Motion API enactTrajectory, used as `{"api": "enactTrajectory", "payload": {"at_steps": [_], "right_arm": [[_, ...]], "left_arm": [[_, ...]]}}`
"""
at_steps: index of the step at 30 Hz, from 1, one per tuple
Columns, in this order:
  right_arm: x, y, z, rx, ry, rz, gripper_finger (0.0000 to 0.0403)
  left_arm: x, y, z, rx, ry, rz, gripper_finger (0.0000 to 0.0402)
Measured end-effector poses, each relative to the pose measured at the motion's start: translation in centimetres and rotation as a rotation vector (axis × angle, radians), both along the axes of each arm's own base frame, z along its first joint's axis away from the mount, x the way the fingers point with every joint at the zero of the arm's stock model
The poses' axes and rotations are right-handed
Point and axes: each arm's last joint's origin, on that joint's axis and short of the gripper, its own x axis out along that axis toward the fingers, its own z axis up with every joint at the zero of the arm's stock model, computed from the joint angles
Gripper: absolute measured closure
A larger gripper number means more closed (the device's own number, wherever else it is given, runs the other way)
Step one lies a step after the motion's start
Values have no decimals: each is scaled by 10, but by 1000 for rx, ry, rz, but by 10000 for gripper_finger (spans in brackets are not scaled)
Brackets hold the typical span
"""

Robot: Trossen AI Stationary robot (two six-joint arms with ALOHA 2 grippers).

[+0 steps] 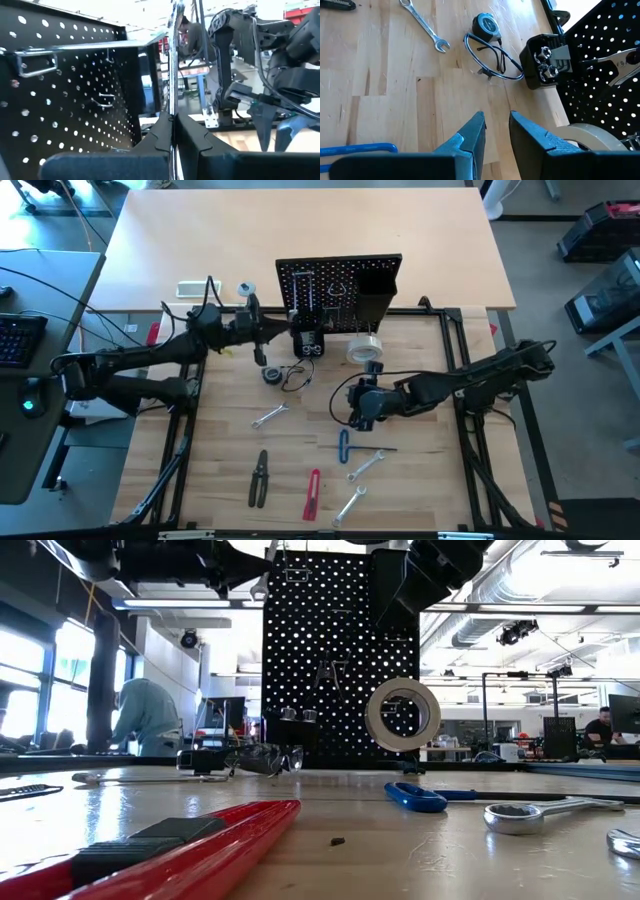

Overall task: Hang tools onto peg board
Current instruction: Hang the middle left wrench on the pegboard

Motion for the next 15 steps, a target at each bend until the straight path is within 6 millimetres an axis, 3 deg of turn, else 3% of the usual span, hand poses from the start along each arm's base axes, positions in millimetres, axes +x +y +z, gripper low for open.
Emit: {"api": "enactTrajectory", "payload": {"at_steps": [15], "right_arm": [[1,0,1,-25,-10,-6,320]], "left_arm": [[6,8,-10,-45,30,-54,401]]}}
